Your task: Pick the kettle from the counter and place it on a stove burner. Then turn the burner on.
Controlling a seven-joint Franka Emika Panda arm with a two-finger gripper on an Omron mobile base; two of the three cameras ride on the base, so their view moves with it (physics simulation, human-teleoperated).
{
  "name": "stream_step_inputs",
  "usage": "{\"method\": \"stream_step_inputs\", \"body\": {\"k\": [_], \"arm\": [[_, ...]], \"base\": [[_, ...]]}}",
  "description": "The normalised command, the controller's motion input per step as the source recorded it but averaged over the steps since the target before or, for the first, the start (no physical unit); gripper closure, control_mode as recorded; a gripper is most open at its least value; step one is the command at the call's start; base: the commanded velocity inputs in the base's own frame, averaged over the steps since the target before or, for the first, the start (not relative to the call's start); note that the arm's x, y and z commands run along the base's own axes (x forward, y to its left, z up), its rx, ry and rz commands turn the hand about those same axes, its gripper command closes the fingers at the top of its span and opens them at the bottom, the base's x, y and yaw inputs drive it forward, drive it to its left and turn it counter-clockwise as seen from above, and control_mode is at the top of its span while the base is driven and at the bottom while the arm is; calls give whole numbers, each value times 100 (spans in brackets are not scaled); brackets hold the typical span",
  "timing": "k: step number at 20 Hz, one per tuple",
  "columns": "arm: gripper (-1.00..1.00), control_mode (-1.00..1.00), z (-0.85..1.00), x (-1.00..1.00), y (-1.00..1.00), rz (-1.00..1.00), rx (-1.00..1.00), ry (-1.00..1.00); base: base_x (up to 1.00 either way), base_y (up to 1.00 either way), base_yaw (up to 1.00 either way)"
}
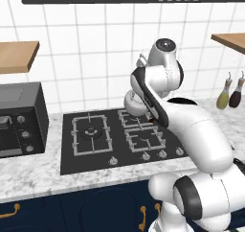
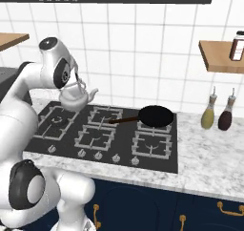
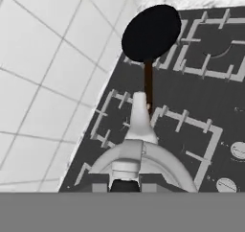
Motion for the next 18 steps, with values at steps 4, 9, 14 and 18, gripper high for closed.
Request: {"method": "stream_step_inputs", "body": {"k": [4,9,14,18], "arm": [[100,-100,-31,73,100,-1,-5,50],[100,-100,-12,19,43,2,-19,18],[100,-100,-42,16,69,0,8,0],[100,-100,-47,32,95,0,20,0]], "base": [[0,0,0],[0,0,0],[0,0,0],[0,0,0]]}}
